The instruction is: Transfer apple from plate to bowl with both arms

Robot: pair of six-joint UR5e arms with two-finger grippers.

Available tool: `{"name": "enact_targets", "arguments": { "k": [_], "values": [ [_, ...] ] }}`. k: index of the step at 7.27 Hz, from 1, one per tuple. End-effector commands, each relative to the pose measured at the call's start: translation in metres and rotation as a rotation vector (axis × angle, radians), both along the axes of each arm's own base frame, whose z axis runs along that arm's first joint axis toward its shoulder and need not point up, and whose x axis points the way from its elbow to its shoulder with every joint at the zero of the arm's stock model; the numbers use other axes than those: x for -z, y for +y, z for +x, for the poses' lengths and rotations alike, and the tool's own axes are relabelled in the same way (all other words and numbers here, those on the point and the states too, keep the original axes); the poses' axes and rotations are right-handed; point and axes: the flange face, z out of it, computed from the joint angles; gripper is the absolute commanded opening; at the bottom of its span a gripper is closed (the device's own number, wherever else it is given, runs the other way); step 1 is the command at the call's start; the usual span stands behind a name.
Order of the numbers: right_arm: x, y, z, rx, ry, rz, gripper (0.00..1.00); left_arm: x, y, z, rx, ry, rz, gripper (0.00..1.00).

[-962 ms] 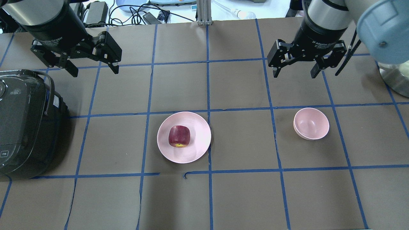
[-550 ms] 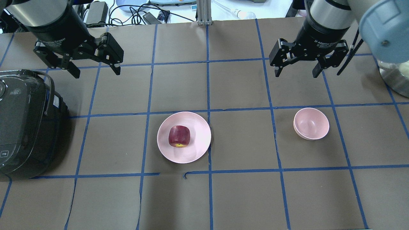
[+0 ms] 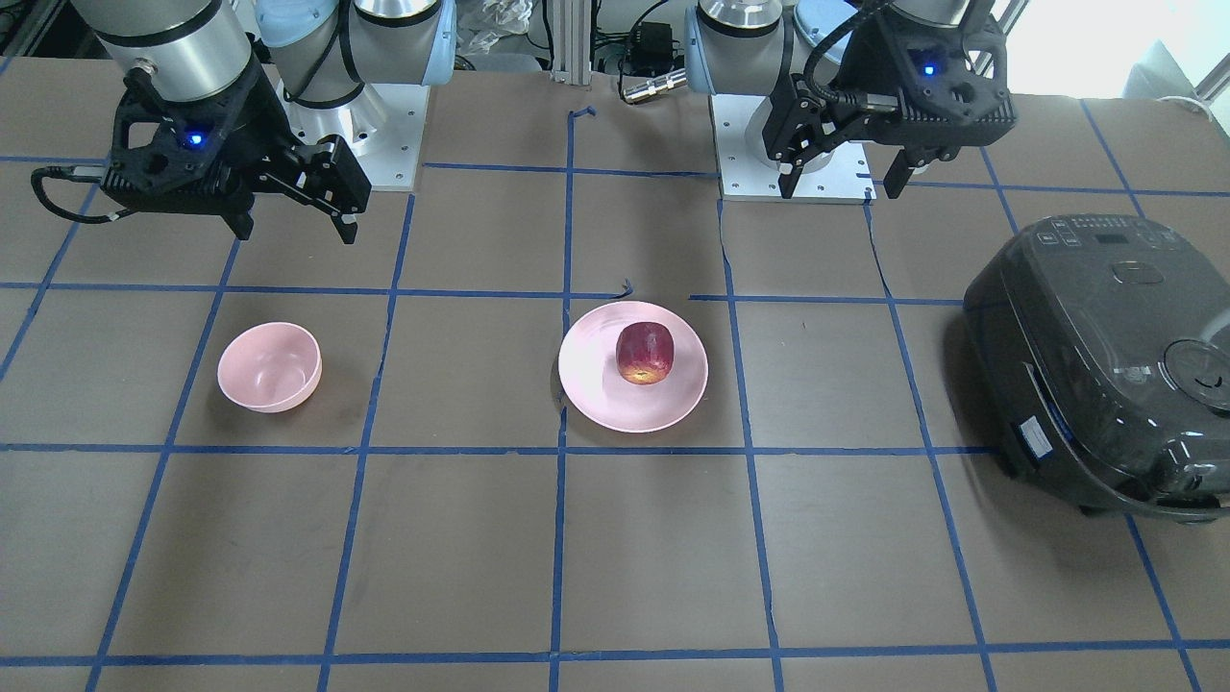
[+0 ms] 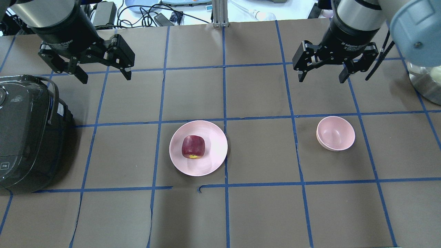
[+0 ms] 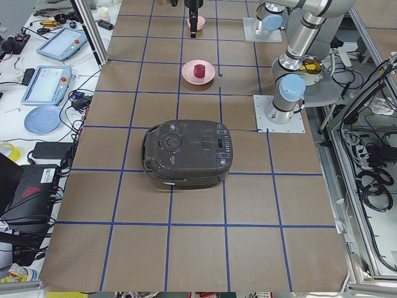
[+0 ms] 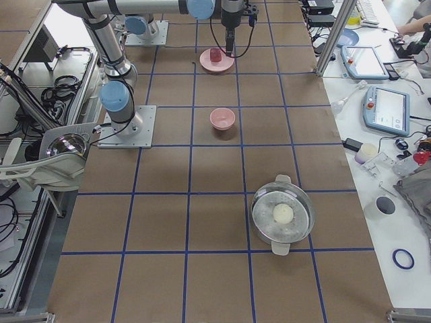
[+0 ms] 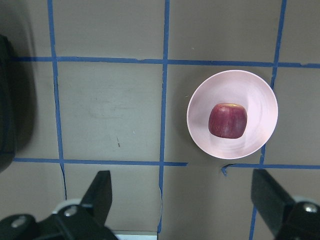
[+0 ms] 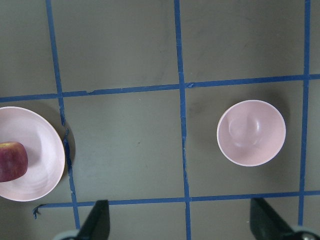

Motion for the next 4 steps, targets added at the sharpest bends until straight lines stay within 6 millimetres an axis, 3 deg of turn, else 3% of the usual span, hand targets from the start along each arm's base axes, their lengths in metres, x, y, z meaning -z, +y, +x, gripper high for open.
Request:
{"name": "enact_targets", "arguments": {
  "k": [1,2,4],
  "values": [
    [0.001,-0.004,-0.019,0.030,0.000,0.008,1.00,0.001,0.001,0.001,-0.001,-0.001,0.003,1.00],
    [0.002,-0.006,-0.030,0.053,0.000,0.010,1.00,0.003,0.000,0.000,0.001,-0.003,0.006,1.00],
    [0.010,-0.018,-0.072,0.103,-0.005,0.018,1.00,0.017,-0.009,-0.006,-0.028,0.003,0.031,1.00]
  ]
}}
